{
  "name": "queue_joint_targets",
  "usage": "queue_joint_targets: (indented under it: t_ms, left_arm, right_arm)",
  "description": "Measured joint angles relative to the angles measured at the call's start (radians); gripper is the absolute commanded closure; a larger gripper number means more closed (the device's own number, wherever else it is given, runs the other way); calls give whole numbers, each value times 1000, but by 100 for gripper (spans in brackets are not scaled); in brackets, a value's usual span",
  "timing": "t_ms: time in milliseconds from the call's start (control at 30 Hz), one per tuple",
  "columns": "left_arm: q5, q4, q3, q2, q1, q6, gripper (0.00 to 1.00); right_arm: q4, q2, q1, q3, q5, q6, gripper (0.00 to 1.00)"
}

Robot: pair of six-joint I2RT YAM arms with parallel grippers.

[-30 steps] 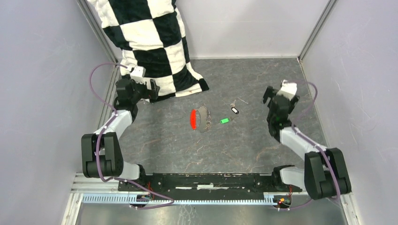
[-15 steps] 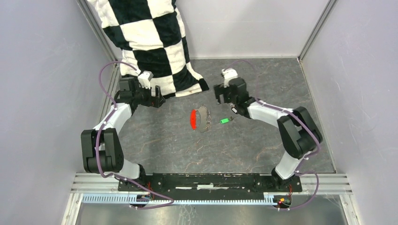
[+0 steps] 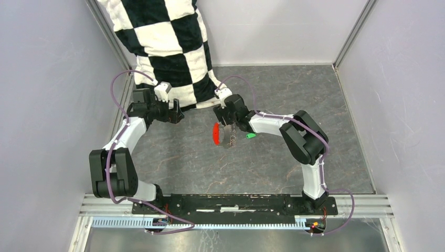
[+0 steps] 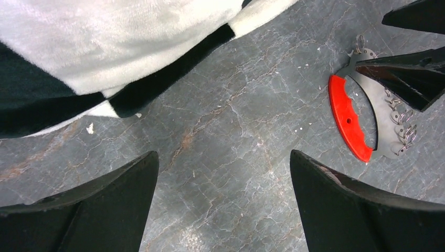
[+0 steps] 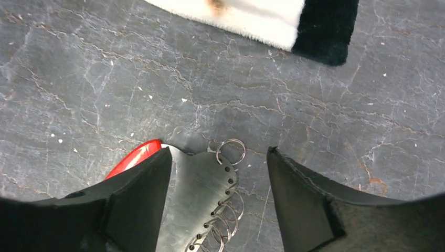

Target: Put the keys on the keyring

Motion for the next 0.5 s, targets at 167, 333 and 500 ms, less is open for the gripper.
queue_joint_targets:
  t_ms: [167, 333, 500]
  left_arm:
    - [-7, -3, -7, -25, 0, 12, 1]
    - [-8, -4, -7, -26, 0, 16, 3]
    - [-8, -10, -7, -29, 0, 19, 5]
  right_arm:
    - [-6, 15, 16, 0, 40, 0, 37]
    - [-16, 59, 23, 28, 69, 2, 41]
    - [-17, 77, 24, 47, 88, 3, 51]
